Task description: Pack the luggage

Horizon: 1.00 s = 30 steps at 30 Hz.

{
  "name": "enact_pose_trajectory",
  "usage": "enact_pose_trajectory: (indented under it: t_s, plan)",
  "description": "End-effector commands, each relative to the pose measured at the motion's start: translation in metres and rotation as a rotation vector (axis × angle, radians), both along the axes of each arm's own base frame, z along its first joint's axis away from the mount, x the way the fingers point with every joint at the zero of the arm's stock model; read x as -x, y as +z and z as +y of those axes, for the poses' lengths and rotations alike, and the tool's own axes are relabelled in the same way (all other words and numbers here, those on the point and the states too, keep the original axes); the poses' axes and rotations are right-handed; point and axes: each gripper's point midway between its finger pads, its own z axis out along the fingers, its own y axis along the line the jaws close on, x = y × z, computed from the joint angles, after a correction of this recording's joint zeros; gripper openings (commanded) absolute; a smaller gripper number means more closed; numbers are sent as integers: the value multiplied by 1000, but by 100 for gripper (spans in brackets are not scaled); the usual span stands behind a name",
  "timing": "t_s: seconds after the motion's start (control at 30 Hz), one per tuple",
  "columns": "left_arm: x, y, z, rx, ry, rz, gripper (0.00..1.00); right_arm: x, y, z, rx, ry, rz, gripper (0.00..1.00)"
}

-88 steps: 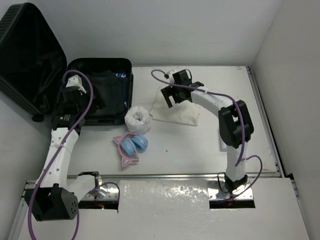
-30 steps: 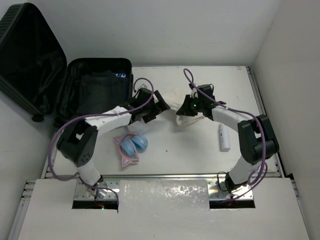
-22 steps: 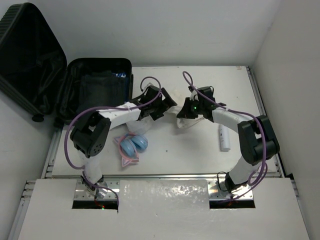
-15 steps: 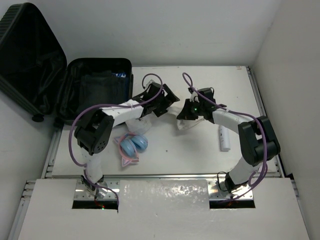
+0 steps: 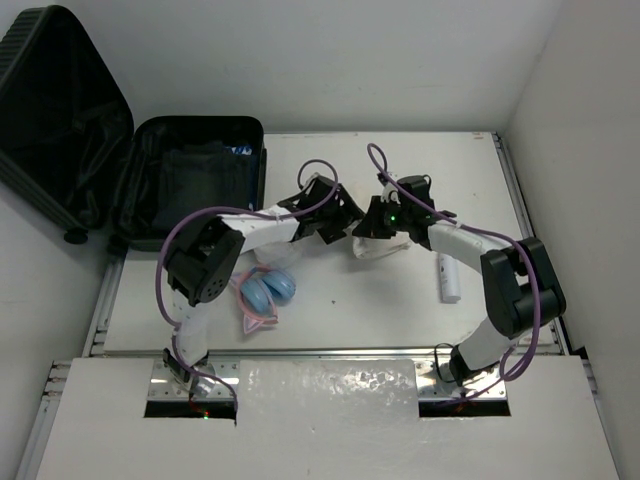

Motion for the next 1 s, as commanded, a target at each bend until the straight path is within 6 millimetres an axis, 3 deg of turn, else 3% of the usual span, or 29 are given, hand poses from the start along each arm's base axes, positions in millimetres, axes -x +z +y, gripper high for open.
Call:
enact_pose_trajectory:
  t_s: [0.0, 0.07, 0.1, 0.2, 0.3, 0.33, 0.37, 0.4, 0.43, 0.47, 0.53, 0.57, 0.63, 0.7, 0.73, 0.8, 0.83, 0.9, 0.93, 0.97]
  plan:
    - [-11, 20, -11, 41, -11, -63, 63, -5, 26, 7, -44, 34, -105, 0]
    - [-22, 27, -12, 26, -14, -83, 51, -1, 26, 4, -34, 38, -111, 0]
    - [-25, 25, -12, 13, -15, -83, 29, 3, 23, 2, -30, 38, -107, 0]
    - [-36, 28, -3, -49, -1, -96, 17, 10, 24, -5, -2, 33, -118, 0]
    - [-47, 41, -7, -72, -52, -164, 15, 17, 28, -7, -5, 36, -132, 2]
    - [-48, 45, -10, -77, -86, -176, 14, 20, 30, -6, -14, 43, -133, 10]
    - [-54, 50, -9, -127, -141, -224, 13, 22, 35, -5, -30, 49, -147, 35]
    - [-67, 70, -20, -126, -189, -276, 8, 27, 37, -4, -44, 62, -145, 48]
    - [-63, 62, -15, -194, -236, -234, 5, 29, 40, -4, -52, 64, -152, 65]
    - [-71, 66, -9, -270, -290, -268, 3, 32, 48, -5, -54, 64, -167, 95]
    - [-83, 80, 2, -364, -341, -262, 0, 33, 53, -12, -36, 48, -186, 99]
    - [-101, 102, 17, -418, -341, -323, 0, 36, 54, -15, -29, 41, -186, 99]
    - [-104, 97, 44, -485, -396, -299, 0, 38, 65, -22, -19, 18, -227, 99]
    - [-114, 102, 89, -483, -365, -257, 0, 39, 72, -27, -1, 10, -255, 99]
    - [-126, 104, 123, -485, -328, -243, 0, 41, 70, -29, 11, 6, -238, 99]
    - [-126, 112, 156, -480, -299, -228, 0, 40, 74, -30, 18, 10, -252, 99]
    - [-131, 121, 189, -484, -240, -219, 0, 41, 74, -30, 21, 11, -247, 99]
    - [-133, 132, 220, -492, -184, -222, 0, 41, 72, -30, 27, 15, -248, 99]
    - [-131, 141, 251, -492, -114, -218, 0, 41, 70, -31, 29, 17, -247, 99]
    - [-134, 147, 269, -488, -59, -229, 0, 42, 69, -31, 29, 18, -243, 99]
